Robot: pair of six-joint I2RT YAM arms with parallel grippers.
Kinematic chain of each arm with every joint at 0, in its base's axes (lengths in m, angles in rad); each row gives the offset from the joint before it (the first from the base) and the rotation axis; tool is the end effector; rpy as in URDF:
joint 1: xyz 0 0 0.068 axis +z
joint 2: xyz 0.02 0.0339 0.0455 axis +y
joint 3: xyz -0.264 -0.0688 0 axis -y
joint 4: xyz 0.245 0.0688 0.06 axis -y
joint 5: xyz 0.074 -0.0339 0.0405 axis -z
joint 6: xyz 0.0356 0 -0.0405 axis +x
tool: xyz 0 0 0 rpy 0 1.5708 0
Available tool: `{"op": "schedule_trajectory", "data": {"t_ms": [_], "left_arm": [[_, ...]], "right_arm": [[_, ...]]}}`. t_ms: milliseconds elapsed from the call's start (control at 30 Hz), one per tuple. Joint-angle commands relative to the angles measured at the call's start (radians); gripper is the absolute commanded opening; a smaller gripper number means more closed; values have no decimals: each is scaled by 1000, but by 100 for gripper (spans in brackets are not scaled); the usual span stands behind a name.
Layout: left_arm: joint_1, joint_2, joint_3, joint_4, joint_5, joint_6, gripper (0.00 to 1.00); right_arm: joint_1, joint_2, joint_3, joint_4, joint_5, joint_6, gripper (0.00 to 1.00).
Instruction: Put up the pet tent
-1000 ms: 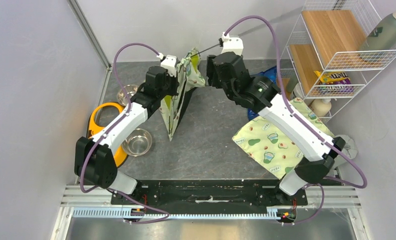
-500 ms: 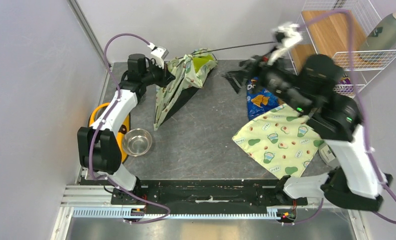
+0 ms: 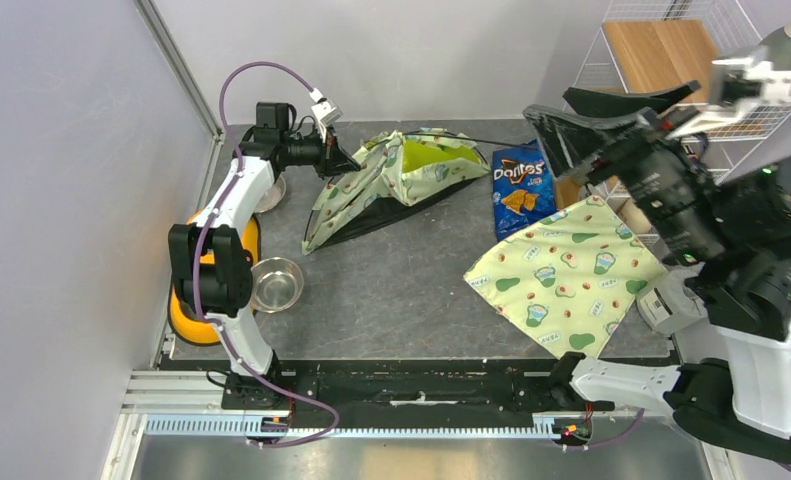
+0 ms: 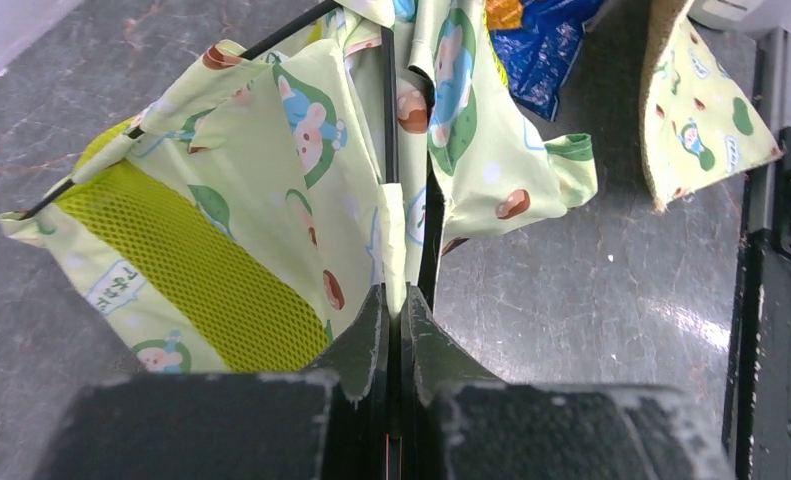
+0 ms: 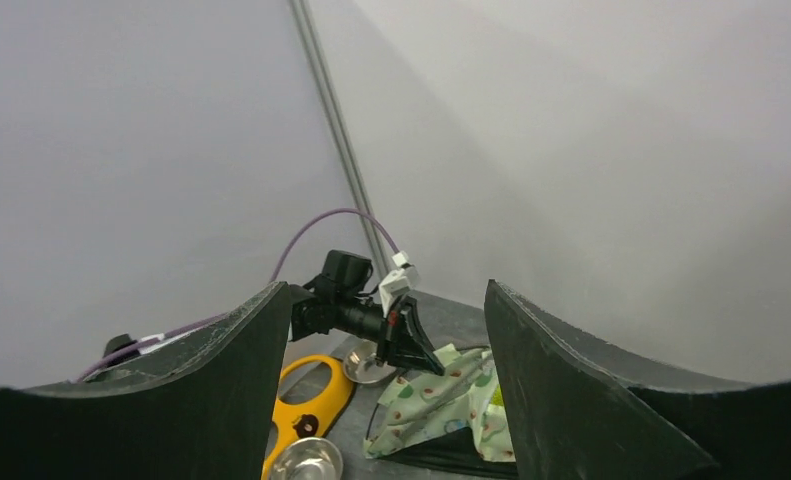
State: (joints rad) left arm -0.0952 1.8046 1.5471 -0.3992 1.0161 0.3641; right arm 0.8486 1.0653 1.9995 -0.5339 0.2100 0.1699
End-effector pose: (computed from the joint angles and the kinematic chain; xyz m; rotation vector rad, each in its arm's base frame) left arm 0.4021 -0.0688 0.3093 0.9622 1.7743 -0.9458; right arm 0.0649 0.0625 0.6196 -0.2194 1.1947 0.7721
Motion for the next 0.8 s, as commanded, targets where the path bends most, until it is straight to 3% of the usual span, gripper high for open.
{"op": "schedule_trajectory", "data": {"t_ms": [0,100,200,300,467,633,767], "left_arm": [[13,36,95,-41,82,126,2],[16,73,162,-95,36,111,16],[16,79,181,-96,-22,103,50],[17,67,178,-30,-100,56,63],[17,32,190,82,-237,-88,71],[17,-57,155,122,-332,-213,71],[13,-131,42,180,-365,-286,70]], "right_arm": [[1,56,29,-16,145,-15,78],[0,76,72,-49,340,58,77],[0,66,65,-76,503,117,76],[0,60,34,-96,539,141,76],[1,88,29,-144,523,173,77],[0,134,31,-180,439,187,80],[0,181,23,-192,367,197,81]]}}
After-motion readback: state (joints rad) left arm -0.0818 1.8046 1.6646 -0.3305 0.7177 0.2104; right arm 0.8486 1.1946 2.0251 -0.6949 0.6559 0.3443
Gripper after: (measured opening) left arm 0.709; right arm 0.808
